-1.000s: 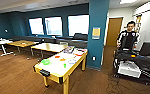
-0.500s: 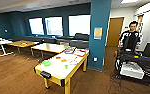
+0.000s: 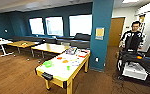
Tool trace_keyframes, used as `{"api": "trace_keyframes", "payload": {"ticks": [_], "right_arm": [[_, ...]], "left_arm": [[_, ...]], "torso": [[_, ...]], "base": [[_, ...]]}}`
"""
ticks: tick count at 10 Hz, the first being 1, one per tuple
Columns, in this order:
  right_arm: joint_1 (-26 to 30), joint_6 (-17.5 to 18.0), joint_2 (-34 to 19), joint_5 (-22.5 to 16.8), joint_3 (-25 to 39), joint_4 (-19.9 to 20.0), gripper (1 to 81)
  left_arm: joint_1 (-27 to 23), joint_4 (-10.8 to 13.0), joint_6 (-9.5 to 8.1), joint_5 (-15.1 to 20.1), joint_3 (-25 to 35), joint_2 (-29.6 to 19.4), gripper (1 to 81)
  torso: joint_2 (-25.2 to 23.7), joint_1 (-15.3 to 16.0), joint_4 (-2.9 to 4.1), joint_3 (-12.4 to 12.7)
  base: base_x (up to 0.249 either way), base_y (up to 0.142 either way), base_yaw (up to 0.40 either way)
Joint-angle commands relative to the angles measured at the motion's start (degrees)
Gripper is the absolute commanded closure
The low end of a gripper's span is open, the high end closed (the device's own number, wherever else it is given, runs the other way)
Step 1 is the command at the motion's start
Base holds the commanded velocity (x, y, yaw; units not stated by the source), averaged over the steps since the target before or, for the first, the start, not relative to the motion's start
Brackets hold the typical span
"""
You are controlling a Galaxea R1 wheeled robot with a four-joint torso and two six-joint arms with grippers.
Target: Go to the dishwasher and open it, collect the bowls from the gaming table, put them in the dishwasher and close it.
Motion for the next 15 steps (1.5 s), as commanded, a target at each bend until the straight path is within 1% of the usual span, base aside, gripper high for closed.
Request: {"api": "trace_keyframes", "payload": {"ticks": [1,15], "right_arm": [[2.2,-0.3,-0.2,-2.7,0.2,-0.4,1.0],[2.4,-0.5,-0.1,-2.9,0.2,-0.4,1.0]], "left_arm": [[-2.7,-0.3,0.13,2.8,-0.1,-0.3,1.0],[-2.7,-0.3,0.13,2.8,-0.1,-0.6,1.0]], "torso": [[0.0,0.0,0.00,0.0],[0.0,0.0,0.00,0.0]], "base": [[0.078,0.091,0.000],[0.074,0.104,0.000]]}}
